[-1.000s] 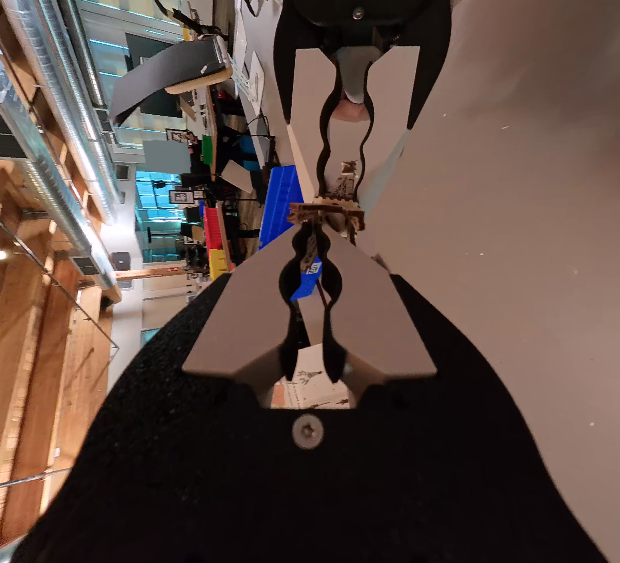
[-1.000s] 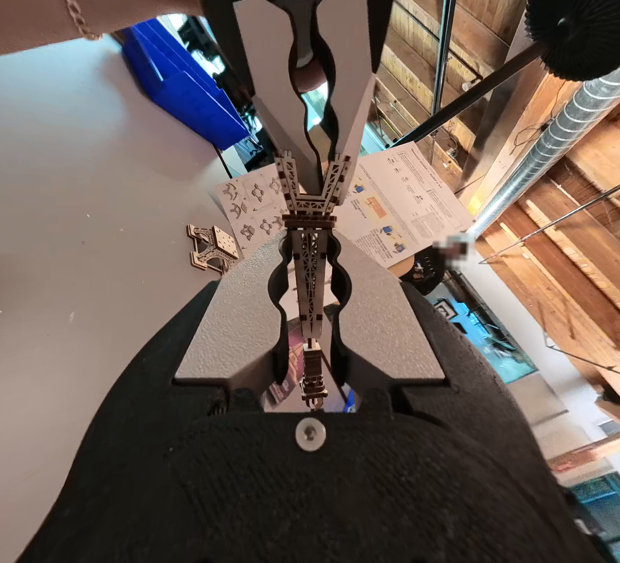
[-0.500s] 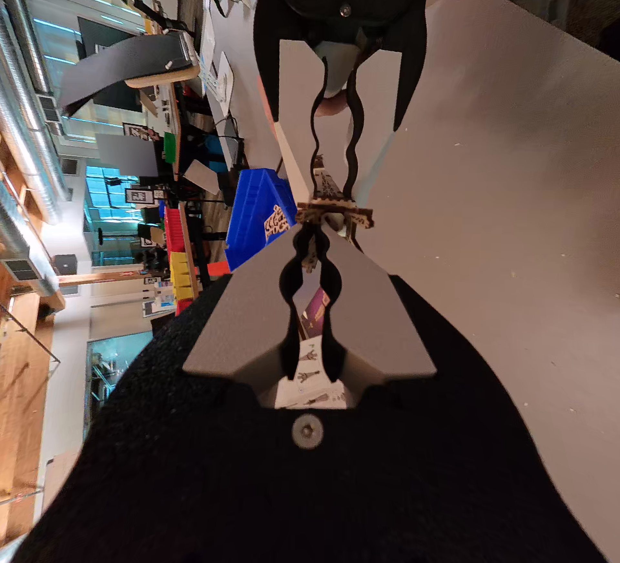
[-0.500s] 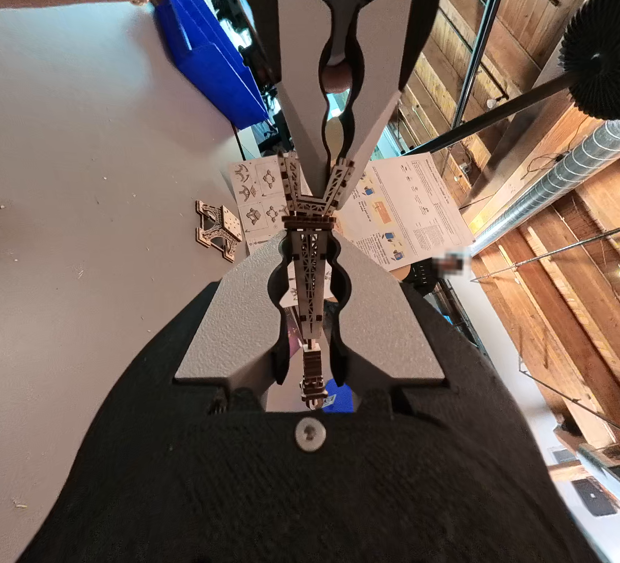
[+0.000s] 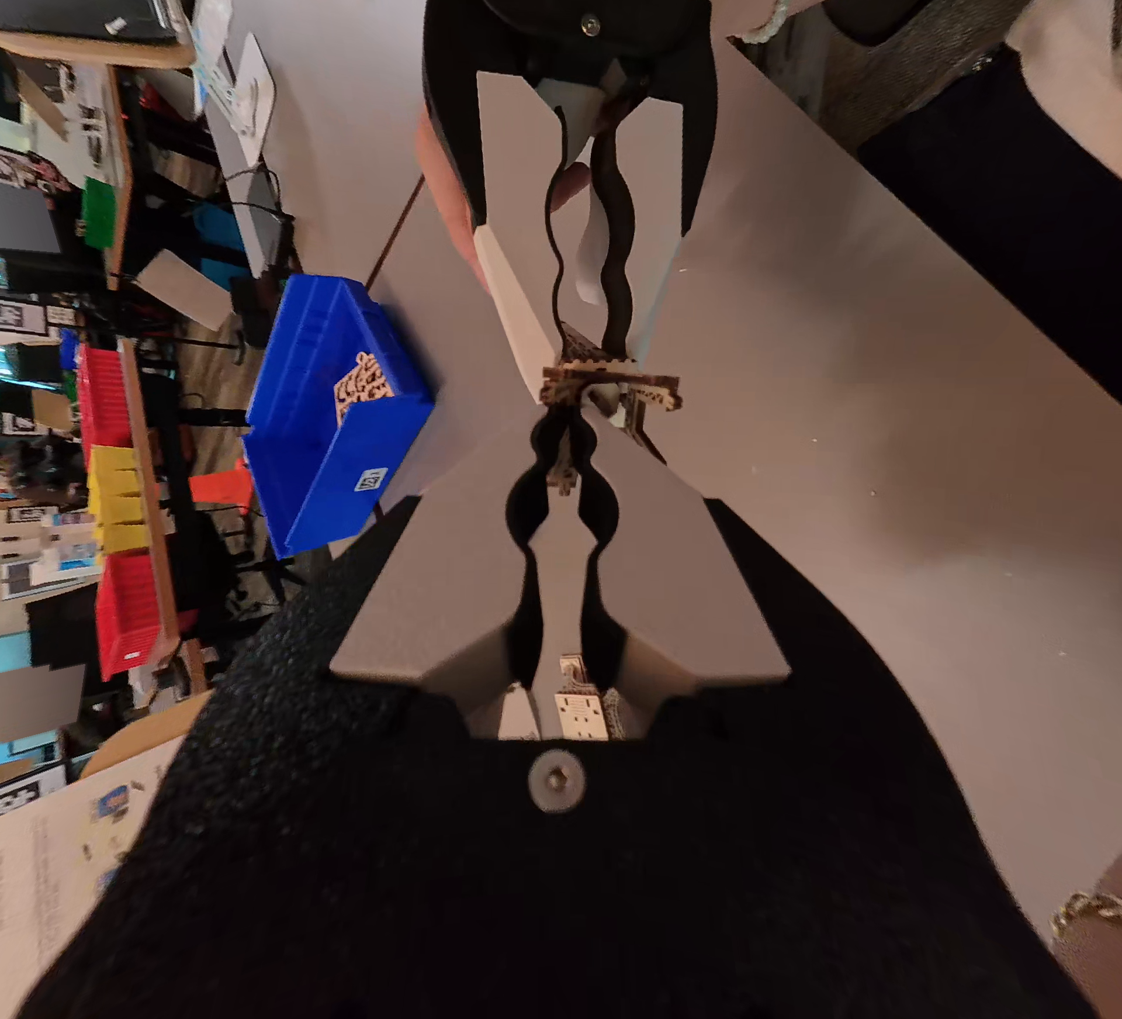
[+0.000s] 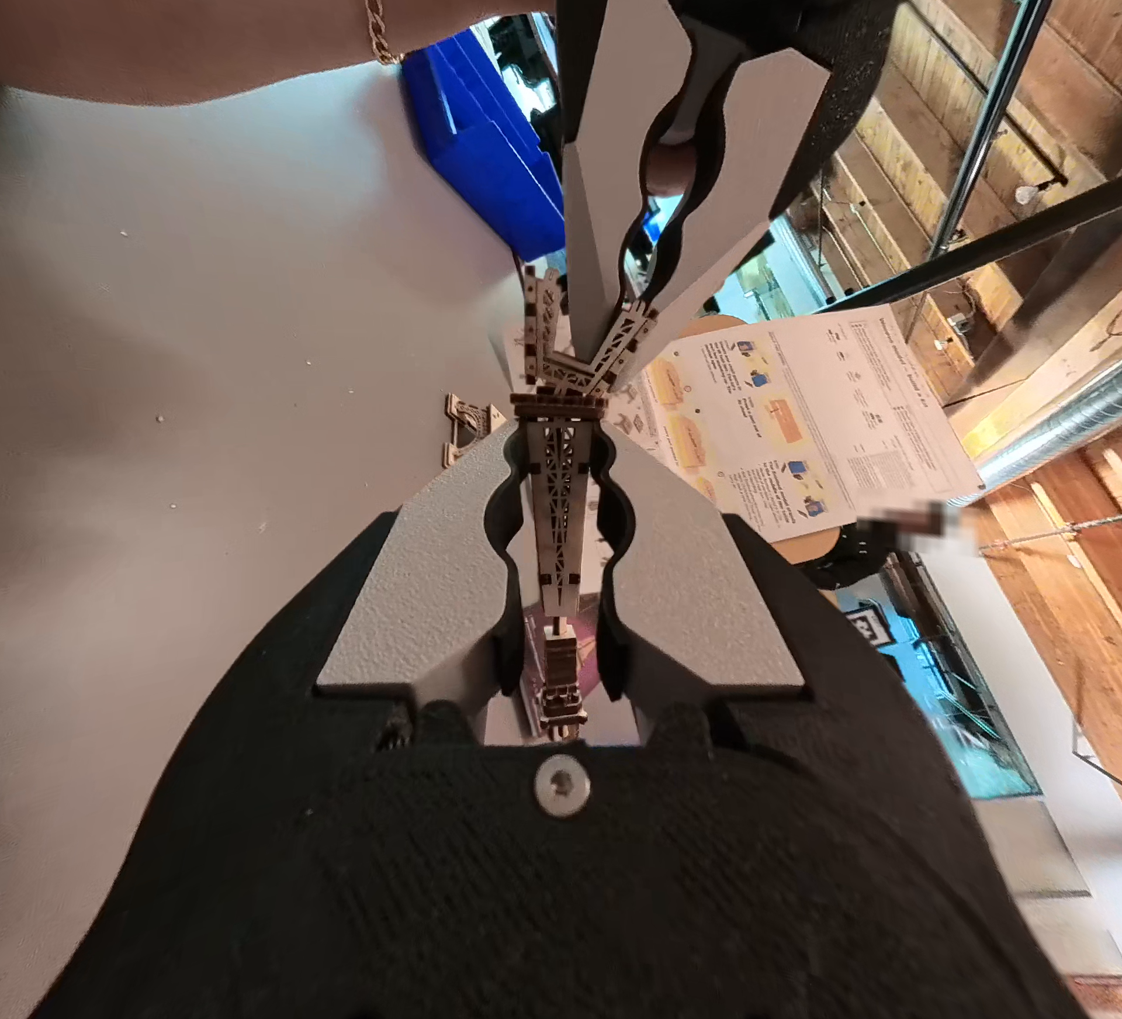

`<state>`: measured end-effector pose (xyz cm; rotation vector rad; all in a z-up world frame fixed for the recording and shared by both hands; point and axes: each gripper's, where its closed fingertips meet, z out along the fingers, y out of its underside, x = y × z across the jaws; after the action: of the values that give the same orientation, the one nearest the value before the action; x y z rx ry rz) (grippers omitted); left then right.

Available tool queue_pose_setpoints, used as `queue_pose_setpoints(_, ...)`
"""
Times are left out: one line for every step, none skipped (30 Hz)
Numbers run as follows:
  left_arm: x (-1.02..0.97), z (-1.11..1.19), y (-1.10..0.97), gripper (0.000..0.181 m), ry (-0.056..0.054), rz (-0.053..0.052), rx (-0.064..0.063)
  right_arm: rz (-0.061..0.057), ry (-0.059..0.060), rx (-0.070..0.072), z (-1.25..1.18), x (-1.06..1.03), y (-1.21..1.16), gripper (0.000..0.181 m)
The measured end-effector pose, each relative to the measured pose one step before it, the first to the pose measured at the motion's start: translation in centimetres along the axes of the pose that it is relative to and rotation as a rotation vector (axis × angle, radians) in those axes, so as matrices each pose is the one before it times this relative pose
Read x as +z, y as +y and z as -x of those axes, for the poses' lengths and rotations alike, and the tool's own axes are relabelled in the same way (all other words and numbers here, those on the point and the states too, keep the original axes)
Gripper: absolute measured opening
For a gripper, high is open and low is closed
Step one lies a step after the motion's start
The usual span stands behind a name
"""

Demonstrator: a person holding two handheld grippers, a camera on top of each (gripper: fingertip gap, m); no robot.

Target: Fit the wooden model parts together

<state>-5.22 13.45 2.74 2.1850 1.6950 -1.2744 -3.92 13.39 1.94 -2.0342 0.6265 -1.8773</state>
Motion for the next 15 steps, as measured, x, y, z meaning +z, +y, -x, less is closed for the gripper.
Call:
queue_pose_setpoints(0.034, -0.168, 0.185, 0.000, 0.0129, 0.0099, -0.0085, 0.0006, -0.0045, 0.0019, 0.125, 0.143, -0.044, 0.016)
queue_pose_setpoints(0.060, -0.123, 0.117, 0.000, 0.0093, 0.0074, -0.0055, 0.0053, -0.0119, 0.0034, 0.208, 0.151, 0.045, 0.016)
queue_pose_setpoints(0.038, 0.019, 0.056, 0.000, 0.0014, 0.0035, -0.0045, 0.0032, -0.0124, 0.0022, 0.219, 0.102, 0.064, 0.016)
queue_pose_setpoints(0.055, -0.057, 0.053, 0.000, 0.0059, 0.0034, -0.0067, 0.0027, -0.0010, 0.0033, 0.047, 0.046, 0.062, 0.016)
queue_pose_setpoints(0.038, -0.036, 0.046, 0.000, 0.0030, 0.0050, 0.0009, 0.0047, -0.0039, 0.0016, 0.050, -0.004, 0.065, 0.016)
queue_pose_setpoints(0.056, 0.017, 0.052, 0.000, -0.0030, 0.0075, 0.0071, 0.0093, -0.0056, -0.0067, 0.097, 0.001, 0.060, 0.016)
queue_pose_setpoints(0.104, 0.067, 0.036, 0.000, -0.0070, 0.0097, 0.0114, 0.0156, 0.0019, -0.0160, 0.027, 0.008, 0.097, 0.016)
queue_pose_setpoints(0.074, 0.238, -0.043, 0.000, -0.0195, 0.0028, 0.0180, 0.0222, 0.0025, -0.0230, 0.003, -0.017, 0.190, 0.016)
queue_pose_setpoints(-0.067, 0.370, -0.272, 0.000, -0.0301, -0.0140, 0.0250, 0.0264, 0.0100, -0.0315, -0.096, -0.081, 0.266, 0.016)
queue_pose_setpoints(-0.159, 0.348, -0.400, 0.000, -0.0276, -0.0245, 0.0182, 0.0167, 0.0282, -0.0291, -0.393, -0.197, 0.193, 0.016)
queue_pose_setpoints(-0.144, 0.489, -0.384, 0.000, -0.0358, -0.0226, 0.0142, -0.0021, 0.0256, -0.0245, -0.389, -0.297, -0.070, 0.017)
queue_pose_setpoints(-0.052, 0.227, -0.177, 0.001, -0.0211, -0.0091, 0.0101, 0.0027, 0.0391, -0.0346, -0.557, -0.307, -0.055, 0.017)
queue_pose_setpoints(0.028, 0.101, 0.025, 0.002, -0.0092, 0.0077, 0.0097, 0.0110, 0.0310, -0.0374, -0.440, -0.202, 0.024, 0.017)
queue_pose_setpoints(0.008, 0.307, -0.021, 0.002, -0.0223, 0.0090, 0.0081, 0.0144, 0.0059, -0.0271, -0.040, -0.049, 0.081, 0.018)
queue_pose_setpoints(-0.030, 0.152, -0.071, 0.002, -0.0169, 0.0053, 0.0086, 0.0169, 0.0228, -0.0254, -0.216, 0.010, 0.165, 0.018)
